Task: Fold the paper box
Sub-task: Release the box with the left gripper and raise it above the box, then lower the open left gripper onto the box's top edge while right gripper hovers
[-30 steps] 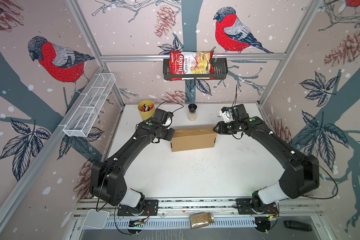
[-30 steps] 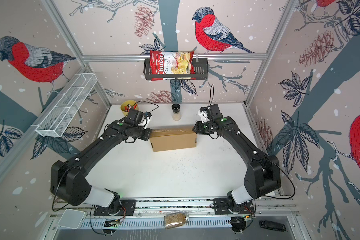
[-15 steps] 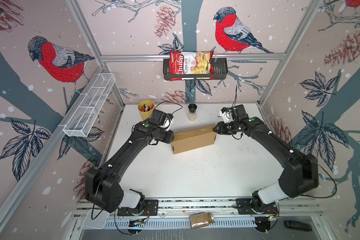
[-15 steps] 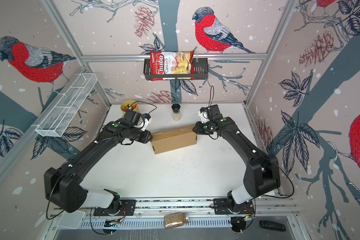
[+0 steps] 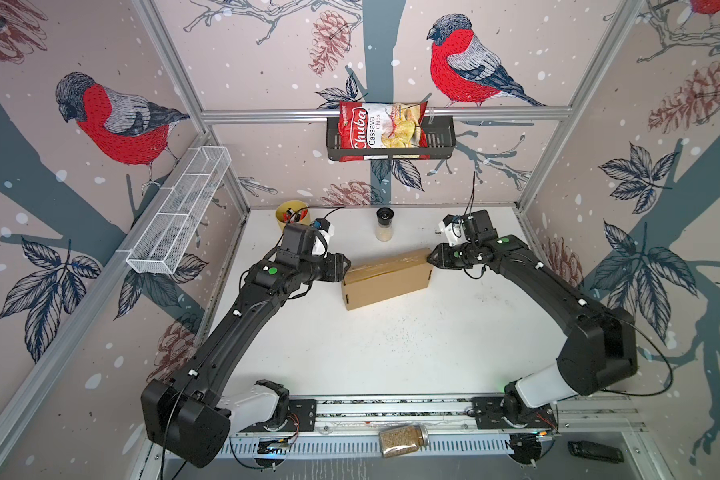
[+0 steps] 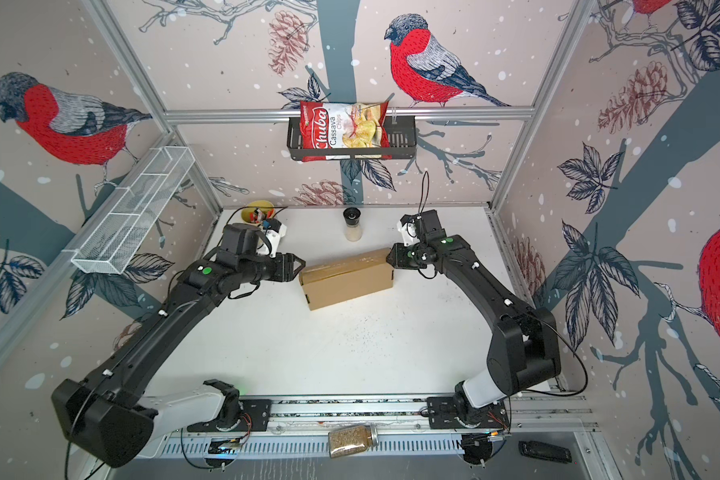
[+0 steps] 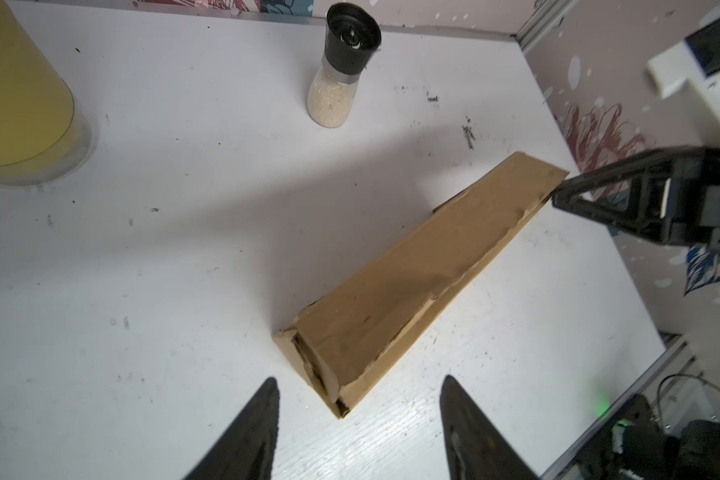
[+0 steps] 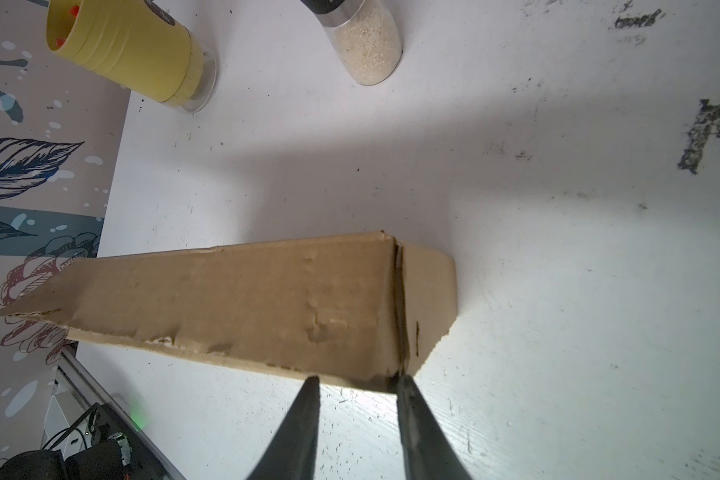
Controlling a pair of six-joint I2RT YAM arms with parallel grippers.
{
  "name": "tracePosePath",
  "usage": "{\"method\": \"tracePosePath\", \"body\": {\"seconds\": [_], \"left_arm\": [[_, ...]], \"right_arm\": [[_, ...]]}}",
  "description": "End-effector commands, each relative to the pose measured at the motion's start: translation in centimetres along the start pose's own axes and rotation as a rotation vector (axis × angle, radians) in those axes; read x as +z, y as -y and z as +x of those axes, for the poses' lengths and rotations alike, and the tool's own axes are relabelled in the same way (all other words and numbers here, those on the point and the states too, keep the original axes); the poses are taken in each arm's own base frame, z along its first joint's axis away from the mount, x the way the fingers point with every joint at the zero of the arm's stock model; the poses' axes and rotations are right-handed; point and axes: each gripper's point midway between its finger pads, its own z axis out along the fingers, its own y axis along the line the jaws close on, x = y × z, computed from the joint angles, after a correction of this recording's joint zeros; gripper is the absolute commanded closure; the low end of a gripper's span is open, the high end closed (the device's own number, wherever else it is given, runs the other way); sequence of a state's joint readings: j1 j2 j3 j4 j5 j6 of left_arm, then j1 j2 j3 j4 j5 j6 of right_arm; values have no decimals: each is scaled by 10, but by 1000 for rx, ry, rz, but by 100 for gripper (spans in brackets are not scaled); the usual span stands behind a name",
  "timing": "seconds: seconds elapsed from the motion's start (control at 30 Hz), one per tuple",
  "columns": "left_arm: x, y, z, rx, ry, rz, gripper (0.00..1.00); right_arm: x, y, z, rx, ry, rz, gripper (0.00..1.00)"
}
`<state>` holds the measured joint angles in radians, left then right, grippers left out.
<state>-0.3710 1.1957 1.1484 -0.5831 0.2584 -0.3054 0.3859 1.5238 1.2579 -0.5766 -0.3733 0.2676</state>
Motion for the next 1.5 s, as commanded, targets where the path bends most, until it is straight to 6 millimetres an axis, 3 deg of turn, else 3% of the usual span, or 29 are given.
{"method": "tracePosePath", "body": {"seconds": [0.0, 0.2, 0.37, 0.67, 1.47], "left_arm": [[2, -3, -19, -142, 105, 14, 38], [18, -10, -8, -280, 140, 51, 39], [21, -6, -2, -315, 152, 103, 43], [29, -17, 19, -334, 124, 73, 49], [40, -26, 31, -382, 125, 77, 67]], "right_arm": [[1, 1, 6, 17, -20, -6, 66], [1, 1, 8, 15, -22, -6, 67], [0, 0, 7, 13, -17, -9, 67], [1, 1, 7, 15, -16, -10, 68], [4, 2, 9, 21, -24, -9, 70]]}}
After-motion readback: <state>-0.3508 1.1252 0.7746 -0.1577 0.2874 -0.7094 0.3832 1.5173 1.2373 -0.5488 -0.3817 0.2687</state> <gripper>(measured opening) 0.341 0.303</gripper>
